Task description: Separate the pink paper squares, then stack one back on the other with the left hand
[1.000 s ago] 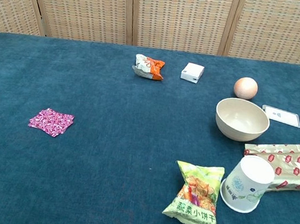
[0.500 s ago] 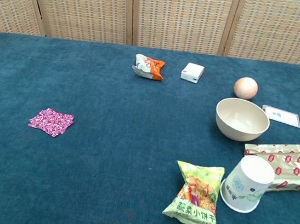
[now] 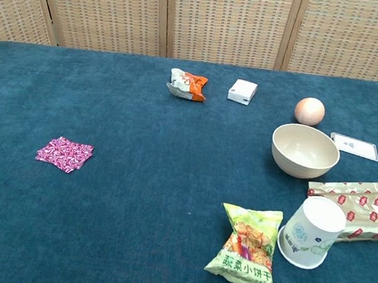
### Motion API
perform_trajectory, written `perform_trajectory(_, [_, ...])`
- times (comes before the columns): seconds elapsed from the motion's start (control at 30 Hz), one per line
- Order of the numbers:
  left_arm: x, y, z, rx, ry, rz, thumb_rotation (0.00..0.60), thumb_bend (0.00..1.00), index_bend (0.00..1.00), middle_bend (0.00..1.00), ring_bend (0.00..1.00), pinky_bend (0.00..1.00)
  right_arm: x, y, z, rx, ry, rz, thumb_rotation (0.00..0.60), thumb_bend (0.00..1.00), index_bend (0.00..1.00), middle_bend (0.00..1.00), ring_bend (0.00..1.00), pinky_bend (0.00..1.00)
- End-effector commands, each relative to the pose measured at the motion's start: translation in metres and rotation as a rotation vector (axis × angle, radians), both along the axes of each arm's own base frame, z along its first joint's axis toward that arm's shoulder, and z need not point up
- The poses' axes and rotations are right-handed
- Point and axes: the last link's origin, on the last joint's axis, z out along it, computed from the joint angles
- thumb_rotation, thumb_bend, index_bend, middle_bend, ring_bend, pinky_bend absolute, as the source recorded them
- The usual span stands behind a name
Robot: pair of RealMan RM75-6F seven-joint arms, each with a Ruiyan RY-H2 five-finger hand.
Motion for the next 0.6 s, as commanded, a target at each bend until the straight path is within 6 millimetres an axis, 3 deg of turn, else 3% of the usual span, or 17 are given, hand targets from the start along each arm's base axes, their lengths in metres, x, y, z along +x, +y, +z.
perform_trajectory(0.03, [0.008, 0.013, -0.013, -0.074, -0.036, -0.020, 0.133, 0.03, 0.18, 0.04, 0.04, 0.00, 0.001, 0.000, 0.000, -0.002, 0.001, 0.000, 0.600, 0.31, 0.17, 0.12, 0.00, 0.00])
perform_trajectory(0.3, [0.017, 0.029, -0.039, -0.173, -0.063, -0.040, 0.134, 0.04, 0.18, 0.04, 0.04, 0.00, 0.001, 0.001, 0.000, -0.002, 0.004, -0.005, 0.600, 0.31, 0.17, 0.12, 0.00, 0.00])
perform_trajectory(0.6, [0.011, 0.037, -0.059, -0.236, -0.075, 0.008, 0.128, 0.04, 0.18, 0.00, 0.00, 0.00, 0.003, 0.001, -0.001, 0.005, 0.006, 0.012, 0.600, 0.31, 0.17, 0.12, 0.00, 0.00])
